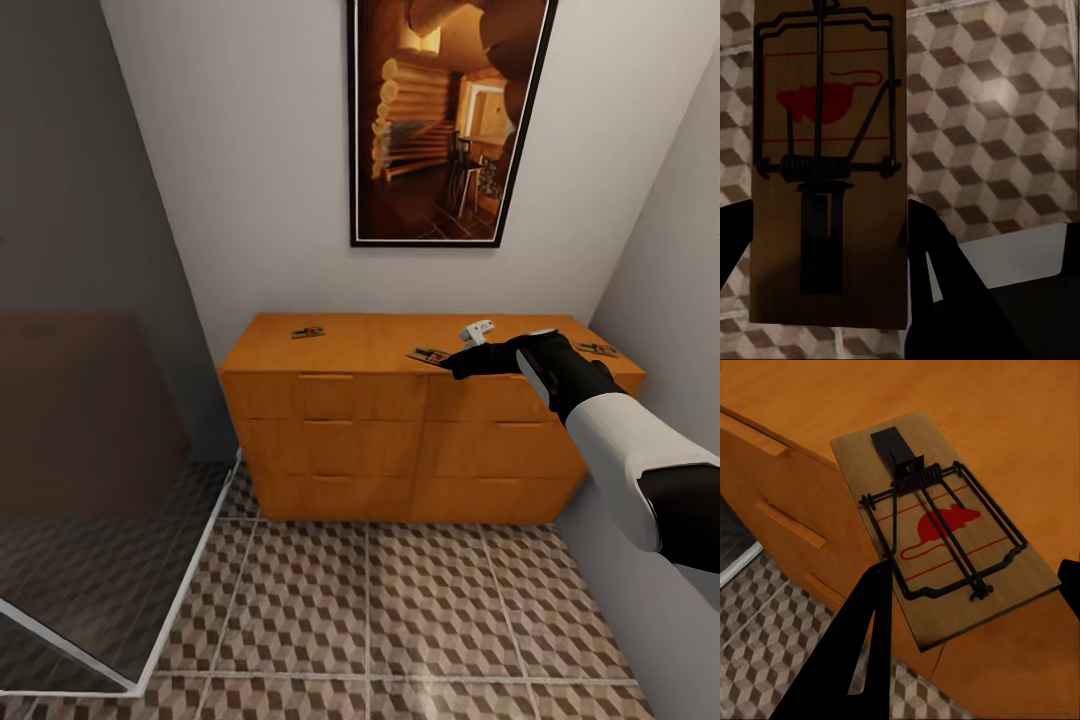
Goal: Take the four mousetraps from the cabinet in the bathroom and place them on the bathroom floor. Make sure all four end up on the same floor surface, and ensure that at least two of them are either under or directly next to the same bathroom sink.
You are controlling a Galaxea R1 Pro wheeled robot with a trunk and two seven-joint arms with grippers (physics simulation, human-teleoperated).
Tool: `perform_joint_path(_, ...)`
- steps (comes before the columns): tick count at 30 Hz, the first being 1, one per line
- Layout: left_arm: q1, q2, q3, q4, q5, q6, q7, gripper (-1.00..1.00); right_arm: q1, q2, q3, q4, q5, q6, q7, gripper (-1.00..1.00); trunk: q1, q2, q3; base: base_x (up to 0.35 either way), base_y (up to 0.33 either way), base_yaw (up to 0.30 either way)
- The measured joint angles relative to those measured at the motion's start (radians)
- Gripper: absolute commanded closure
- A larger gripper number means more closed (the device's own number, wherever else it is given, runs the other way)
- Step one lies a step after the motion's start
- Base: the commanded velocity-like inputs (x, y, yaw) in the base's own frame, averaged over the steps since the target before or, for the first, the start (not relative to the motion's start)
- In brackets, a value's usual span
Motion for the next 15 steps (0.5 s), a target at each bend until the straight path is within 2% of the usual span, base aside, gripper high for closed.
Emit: perform_joint_path(15, 0.000, 0.000, 0.000, 0.000, 0.000, 0.000, 0.000, 1.00, 0.000, 0.000, 0.001, 0.026, 0.003, -0.002, -0.003, 1.00, 0.000, 0.000, 0.000, -0.309, -0.015, 0.000)
